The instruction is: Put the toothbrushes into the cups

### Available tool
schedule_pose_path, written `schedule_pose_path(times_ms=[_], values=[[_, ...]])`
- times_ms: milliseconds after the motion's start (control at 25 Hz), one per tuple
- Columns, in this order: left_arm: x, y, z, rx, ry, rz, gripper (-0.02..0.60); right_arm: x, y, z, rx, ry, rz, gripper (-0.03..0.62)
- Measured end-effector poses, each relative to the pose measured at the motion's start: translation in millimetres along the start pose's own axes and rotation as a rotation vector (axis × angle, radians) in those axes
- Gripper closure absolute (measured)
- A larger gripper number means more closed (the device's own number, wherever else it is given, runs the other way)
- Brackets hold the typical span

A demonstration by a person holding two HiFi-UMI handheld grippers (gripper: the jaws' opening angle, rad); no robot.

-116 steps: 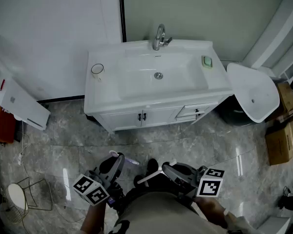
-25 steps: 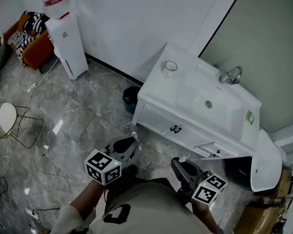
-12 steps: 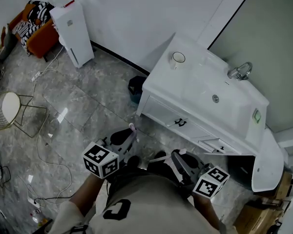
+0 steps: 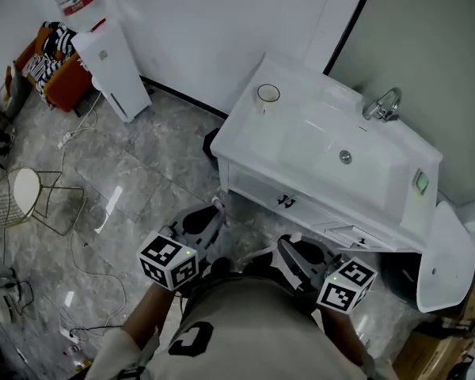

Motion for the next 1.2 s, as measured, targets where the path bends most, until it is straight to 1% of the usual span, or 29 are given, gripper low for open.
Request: schedule_pose_path(times_ms=[120,240,320,400,480,560,720,880,1040,1200], values=[[20,-13,10,0.023,-0.011,0.003,0.555,-14,-19,10,-0.011,-0.014,0.004,0.563],[41,-24,22,0.043,-0.034,0.008,0.555,-29,-37,16,-0.042,-0.005,0.011,0.563],[51,-30,28,0.057,-0.049,0.016,0.555,-39,-48,16,-0.041,0.004,0.012,0.563],[57,-34,33,0.089,-0.067,0.04,0.555,-48,-58,15,-0.03,0.004,0.012,0.563],[59,-34,39,0.143,-0.087,0.083,0.555,-56,-69,14,-0.03,-0.004,0.01,0.563],[57,-34,44,0.173,-0.104,0.119,0.555,-62,-77,14,-0.033,-0.011,0.015,0.563],[60,-43,48,0.162,-0.128,0.137,0.555,-68,-88,12,-0.022,-0.016,0.045,0.563],[70,-48,35,0.158,-0.102,0.166,0.555,-71,-99,12,-0.011,-0.026,0.062,0.563],[80,-52,31,0.155,-0.083,0.181,0.555,-72,-114,10,0.031,-0.021,0.066,0.563],[84,-46,36,0.154,-0.09,0.187,0.555,-64,-124,14,0.011,-0.009,0.057,0.563]])
Point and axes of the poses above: the fingertips, and each gripper's own axes: x forward along the fingers, y to its left, z out of its top, the point moved 3 cm from there along -x, backward along the fingers, and after that the axes turned 14 degrees about -x, right-handed, at the moved point
